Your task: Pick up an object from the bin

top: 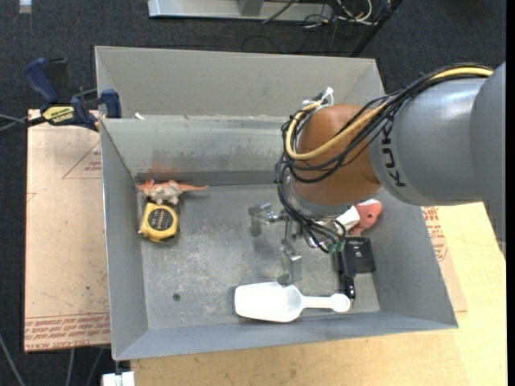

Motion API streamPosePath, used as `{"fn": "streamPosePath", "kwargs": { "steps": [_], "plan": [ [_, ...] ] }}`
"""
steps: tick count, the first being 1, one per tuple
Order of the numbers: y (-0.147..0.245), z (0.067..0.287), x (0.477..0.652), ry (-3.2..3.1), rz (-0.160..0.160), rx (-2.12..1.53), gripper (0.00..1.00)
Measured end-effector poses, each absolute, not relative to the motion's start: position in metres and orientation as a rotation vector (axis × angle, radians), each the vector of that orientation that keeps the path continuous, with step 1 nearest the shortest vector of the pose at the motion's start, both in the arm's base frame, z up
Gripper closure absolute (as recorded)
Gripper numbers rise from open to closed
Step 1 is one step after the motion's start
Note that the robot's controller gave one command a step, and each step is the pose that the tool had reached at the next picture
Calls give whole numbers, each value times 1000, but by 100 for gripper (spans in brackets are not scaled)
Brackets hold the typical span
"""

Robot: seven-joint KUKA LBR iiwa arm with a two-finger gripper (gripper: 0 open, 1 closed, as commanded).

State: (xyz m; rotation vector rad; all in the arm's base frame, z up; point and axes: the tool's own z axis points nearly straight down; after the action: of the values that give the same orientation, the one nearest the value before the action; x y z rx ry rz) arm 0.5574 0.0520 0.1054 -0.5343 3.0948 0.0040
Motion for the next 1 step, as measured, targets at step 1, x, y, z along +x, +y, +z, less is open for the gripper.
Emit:
{"fn": "streamPosePath", "kwargs": {
  "steps": [1],
  "plan": [
    [71, 130, 560, 3054, 4, -715, 0]
  ]
}}
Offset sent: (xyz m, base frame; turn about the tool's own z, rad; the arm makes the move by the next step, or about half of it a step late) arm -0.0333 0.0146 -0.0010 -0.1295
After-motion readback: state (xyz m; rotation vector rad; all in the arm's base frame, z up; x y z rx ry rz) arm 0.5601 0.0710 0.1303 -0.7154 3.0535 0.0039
